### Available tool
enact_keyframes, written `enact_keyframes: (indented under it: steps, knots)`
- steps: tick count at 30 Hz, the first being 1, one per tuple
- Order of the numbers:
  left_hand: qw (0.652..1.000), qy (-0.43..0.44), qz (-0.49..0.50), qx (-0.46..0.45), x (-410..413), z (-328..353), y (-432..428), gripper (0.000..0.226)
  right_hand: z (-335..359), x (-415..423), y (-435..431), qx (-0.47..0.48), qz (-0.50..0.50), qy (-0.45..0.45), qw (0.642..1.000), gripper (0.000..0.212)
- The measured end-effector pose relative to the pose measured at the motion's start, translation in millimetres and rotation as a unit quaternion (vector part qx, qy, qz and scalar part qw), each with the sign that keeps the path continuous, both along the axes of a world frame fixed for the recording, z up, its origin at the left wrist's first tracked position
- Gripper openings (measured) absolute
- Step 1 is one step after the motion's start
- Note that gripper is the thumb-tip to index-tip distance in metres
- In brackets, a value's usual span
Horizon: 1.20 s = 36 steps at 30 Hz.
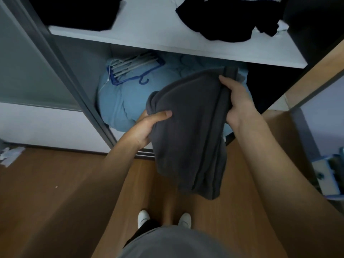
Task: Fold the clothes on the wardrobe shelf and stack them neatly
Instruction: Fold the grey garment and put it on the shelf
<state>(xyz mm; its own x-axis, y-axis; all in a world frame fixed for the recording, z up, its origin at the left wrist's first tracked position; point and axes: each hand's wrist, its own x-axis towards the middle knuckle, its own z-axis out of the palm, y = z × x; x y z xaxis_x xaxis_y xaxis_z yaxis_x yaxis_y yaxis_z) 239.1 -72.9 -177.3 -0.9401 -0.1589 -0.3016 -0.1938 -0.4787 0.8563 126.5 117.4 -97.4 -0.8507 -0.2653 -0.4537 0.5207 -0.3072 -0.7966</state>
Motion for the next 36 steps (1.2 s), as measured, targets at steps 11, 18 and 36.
enact_keyframes:
  steps: [11,18,36]
  knots:
    - [0.998,-0.035,0.031,0.046,-4.9,20.3,2.5,0.054,-92.4,48.1,20.5,-0.007,0.221,-0.073,0.972,0.082]
    - [0.994,-0.111,0.017,-0.018,1.5,14.6,-37.6,0.053,-86.9,63.8,9.3,0.025,0.260,-0.006,0.965,0.045]
    - [0.913,-0.296,-0.090,0.266,67.3,-87.0,-43.5,0.107,-53.5,31.2,-39.3,0.103,0.046,0.062,0.992,0.084]
